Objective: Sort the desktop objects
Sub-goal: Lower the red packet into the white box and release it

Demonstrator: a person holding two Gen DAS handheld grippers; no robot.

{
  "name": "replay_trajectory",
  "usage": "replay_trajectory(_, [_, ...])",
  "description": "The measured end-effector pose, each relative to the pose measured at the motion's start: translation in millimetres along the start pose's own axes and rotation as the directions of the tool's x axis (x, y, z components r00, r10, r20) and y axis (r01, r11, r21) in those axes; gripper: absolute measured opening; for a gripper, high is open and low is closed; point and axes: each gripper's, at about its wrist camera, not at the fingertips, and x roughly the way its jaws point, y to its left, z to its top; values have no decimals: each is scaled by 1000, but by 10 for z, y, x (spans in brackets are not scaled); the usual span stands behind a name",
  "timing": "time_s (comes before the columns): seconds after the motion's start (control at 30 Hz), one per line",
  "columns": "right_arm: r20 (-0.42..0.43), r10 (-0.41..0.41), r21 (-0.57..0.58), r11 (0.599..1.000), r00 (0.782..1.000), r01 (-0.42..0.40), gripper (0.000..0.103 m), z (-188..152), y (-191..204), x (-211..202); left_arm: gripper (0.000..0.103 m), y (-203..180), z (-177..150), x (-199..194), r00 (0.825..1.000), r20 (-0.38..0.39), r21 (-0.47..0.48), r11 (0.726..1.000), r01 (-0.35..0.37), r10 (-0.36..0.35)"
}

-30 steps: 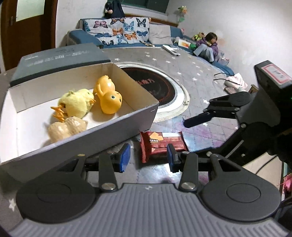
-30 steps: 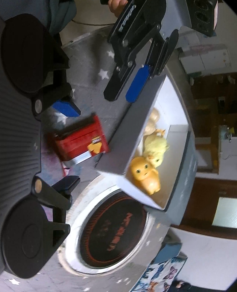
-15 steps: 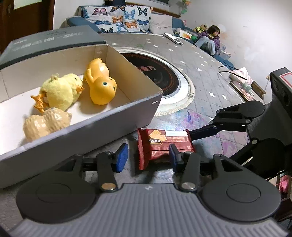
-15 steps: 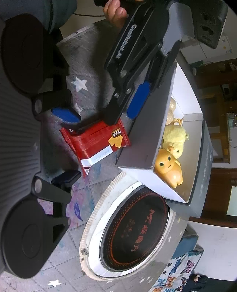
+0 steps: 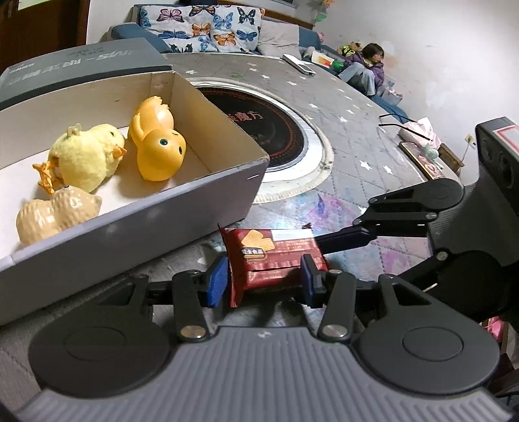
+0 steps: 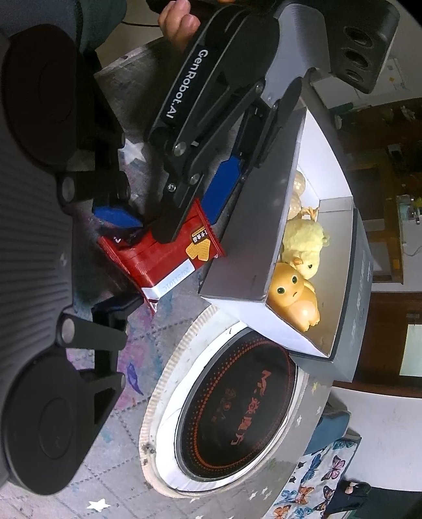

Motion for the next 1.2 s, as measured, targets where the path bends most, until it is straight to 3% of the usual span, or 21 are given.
replay_trajectory(0.43, [38, 16, -27, 1000, 999, -15, 42, 72, 142, -225, 48, -108, 7, -324, 999, 49, -17, 1000, 0, 1])
replay_trajectory(0.8, [156, 13, -129, 992, 988, 8, 39, 613, 261, -451, 48, 31, 283, -869, 978, 199, -59, 997, -56, 67])
replay_trajectory(1.03, [197, 27, -162, 987, 980, 5, 39, 1085, 215, -217, 48, 369, 517, -868, 965, 229, -123, 987, -104, 130])
replay_trajectory(1.2, [163, 70, -148, 988, 984, -46, 39, 1284, 132, 73, 48, 643, 580, -706, 970, 187, -171, 977, -123, 155])
